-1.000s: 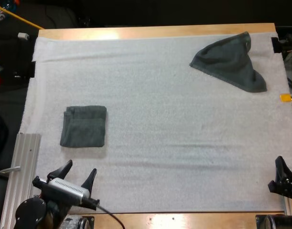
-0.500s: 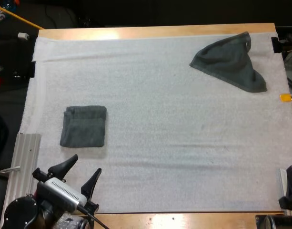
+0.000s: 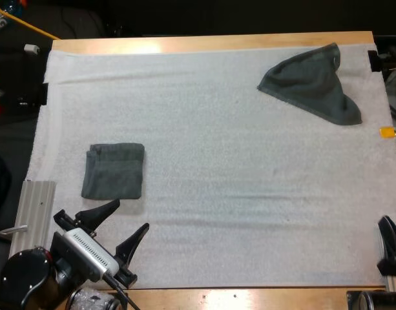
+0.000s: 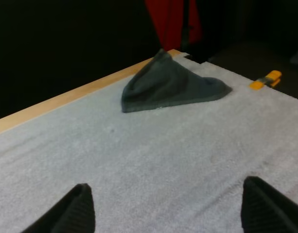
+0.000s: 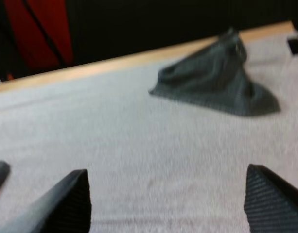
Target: Pick towel from pile, fold and stack
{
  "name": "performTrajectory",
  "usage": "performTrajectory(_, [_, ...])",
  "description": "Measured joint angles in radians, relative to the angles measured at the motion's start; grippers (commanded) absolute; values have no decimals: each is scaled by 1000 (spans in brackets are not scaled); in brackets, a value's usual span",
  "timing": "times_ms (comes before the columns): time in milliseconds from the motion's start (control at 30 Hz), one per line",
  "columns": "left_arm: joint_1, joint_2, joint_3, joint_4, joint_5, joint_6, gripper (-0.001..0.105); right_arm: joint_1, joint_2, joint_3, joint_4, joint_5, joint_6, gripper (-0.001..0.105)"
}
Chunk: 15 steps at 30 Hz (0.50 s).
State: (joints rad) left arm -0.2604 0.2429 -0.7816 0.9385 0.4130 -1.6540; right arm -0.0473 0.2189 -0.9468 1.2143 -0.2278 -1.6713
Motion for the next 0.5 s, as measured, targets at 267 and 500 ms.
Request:
performTrajectory(267, [0,24,0,0,3,0,61,0,245,0,-103,-7,0,64])
performTrajectory(500, [0,24,0,0,3,0,61,0,462,0,-233,58,3,64])
